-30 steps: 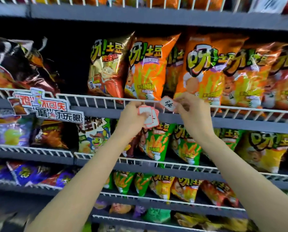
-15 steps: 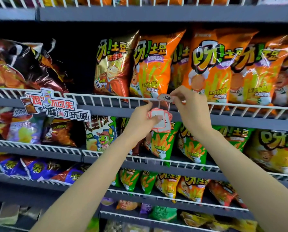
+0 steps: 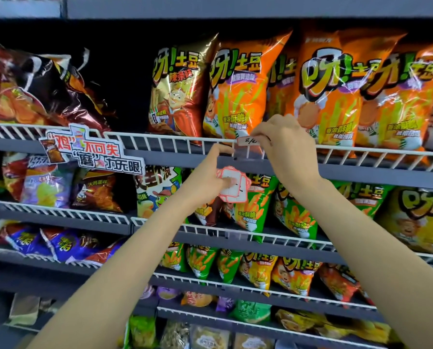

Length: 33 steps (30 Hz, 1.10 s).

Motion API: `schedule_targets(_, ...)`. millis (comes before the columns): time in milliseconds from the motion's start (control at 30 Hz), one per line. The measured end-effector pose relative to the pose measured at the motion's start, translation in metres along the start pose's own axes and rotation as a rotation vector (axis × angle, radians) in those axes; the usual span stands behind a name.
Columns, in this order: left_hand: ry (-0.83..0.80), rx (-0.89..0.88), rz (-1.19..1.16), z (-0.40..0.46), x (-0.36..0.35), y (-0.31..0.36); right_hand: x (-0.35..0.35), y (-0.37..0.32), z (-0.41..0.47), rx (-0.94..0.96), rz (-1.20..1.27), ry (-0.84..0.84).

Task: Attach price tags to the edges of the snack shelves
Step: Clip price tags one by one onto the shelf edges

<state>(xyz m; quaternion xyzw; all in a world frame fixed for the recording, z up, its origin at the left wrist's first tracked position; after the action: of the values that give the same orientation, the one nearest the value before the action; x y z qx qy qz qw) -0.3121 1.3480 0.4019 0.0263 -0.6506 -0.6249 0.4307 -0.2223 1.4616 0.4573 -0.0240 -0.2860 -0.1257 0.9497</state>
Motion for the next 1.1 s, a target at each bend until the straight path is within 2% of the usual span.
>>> schedule_targets(167,-0.015,0.012,0.055,0.001,0.004,-0.002,-0.006,0.002,-0.001,0.049,-0.122,-0.061)
schedule_targets(300,-0.007,0.013,0.059,0.001,0.003,-0.002,-0.015,0.003,-0.007,0.016,-0.232,-0.098)
schedule_targets(633,-0.005,-0.019,0.013,0.004,0.004,-0.005,-0.018,0.002,-0.018,-0.031,-0.18,0.002)
schedule_targets(1100,-0.018,-0.023,0.002,0.007,0.005,-0.008,-0.019,0.004,-0.022,0.033,-0.25,-0.068)
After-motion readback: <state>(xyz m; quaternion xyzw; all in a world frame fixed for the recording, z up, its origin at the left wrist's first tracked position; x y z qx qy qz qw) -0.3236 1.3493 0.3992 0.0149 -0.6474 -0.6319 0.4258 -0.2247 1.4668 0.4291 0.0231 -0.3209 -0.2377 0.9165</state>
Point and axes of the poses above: each hand's wrist, its own z-axis towards the middle knuckle, its own x-axis out of the back of the hand, y = z × x, the point moved 4 cm from there along z, towards the middle knuckle, and after that the axes turned 2 degrees about -y, right-handed, at the moved point
